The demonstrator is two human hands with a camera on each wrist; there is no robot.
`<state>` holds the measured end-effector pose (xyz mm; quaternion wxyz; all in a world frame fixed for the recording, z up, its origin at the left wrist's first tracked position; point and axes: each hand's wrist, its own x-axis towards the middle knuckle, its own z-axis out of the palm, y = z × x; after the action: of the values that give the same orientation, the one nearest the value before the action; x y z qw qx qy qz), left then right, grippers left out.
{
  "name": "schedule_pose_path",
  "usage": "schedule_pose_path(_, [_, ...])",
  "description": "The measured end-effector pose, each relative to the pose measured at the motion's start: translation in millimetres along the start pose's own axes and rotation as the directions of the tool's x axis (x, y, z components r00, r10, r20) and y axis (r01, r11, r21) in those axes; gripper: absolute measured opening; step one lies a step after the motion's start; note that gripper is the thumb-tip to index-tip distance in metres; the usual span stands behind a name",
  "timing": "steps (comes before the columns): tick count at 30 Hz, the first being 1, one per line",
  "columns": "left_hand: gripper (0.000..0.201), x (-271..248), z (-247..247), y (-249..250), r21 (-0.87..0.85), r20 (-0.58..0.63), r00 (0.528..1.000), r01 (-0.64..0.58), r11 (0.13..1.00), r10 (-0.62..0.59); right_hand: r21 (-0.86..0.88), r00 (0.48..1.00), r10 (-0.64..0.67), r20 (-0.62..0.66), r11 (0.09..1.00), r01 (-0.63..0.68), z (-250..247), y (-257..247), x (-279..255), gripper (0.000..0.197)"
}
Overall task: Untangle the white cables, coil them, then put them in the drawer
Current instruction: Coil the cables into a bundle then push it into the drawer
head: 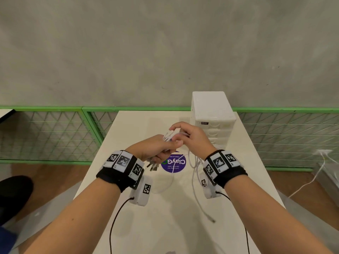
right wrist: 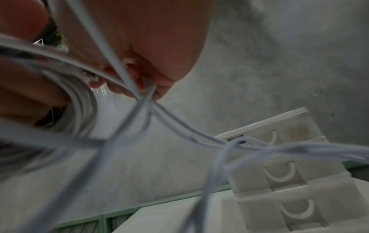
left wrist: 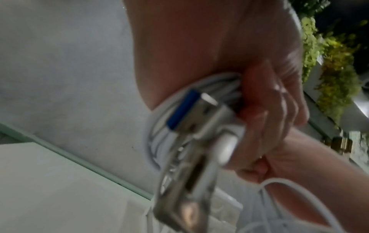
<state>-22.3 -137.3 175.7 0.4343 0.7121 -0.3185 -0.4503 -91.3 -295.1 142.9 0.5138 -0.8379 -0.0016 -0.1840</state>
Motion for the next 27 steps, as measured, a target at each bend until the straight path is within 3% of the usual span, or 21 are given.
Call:
schedule_pose_path(3, [0.037, -3, -8, 2, -0.164, 0.033, 0.99, -0.129, 0.978, 0.136, -0.092, 0.999, -0.043, -0.011, 0.995, 0.042, -1, 10, -5, 0.019])
schedule_pose_path(7, [0.035, -9, -17, 18, -0.468, -0.06, 0.948, -0.302, 0.831, 0.311, -0.145, 0.994, 0.105, -0.004, 0.984, -0.105, 8, 32, -17, 0.015])
schedule_pose_path(10, [0.042, -12, -22, 31, -0.513, -0.127, 0.912, -0.397, 0.761, 0.39, -0.213, 0.982, 0.186, 0.028, 0.961, -0.176, 15, 50, -28, 0.016])
schedule_pose_path(15, [0.05, -13, -17, 40, -0.591, -0.209, 0.88, -0.461, 0.662, 0.426, -0.303, 0.951, 0.283, 0.124, 0.923, -0.235, 26, 62, -42, 0.016])
schedule_pose_path(21, [0.048, -10, -15, 49, -0.639, -0.342, 0.841, -0.535, 0.553, 0.418, -0.344, 0.936, 0.31, 0.165, 0.908, -0.24, 37, 58, -42, 0.016])
schedule_pose_path(24, [0.049, -4, -12, 51, -0.572, -0.482, 0.789, -0.613, 0.545, 0.381, -0.358, 0.939, 0.277, 0.203, 0.914, -0.192, 41, 51, -38, 0.021])
schedule_pose_path(27, [0.048, 5, -12, 47, -0.473, -0.635, 0.697, -0.692, 0.546, 0.334, -0.356, 0.929, 0.242, 0.281, 0.925, -0.133, 46, 43, -37, 0.023])
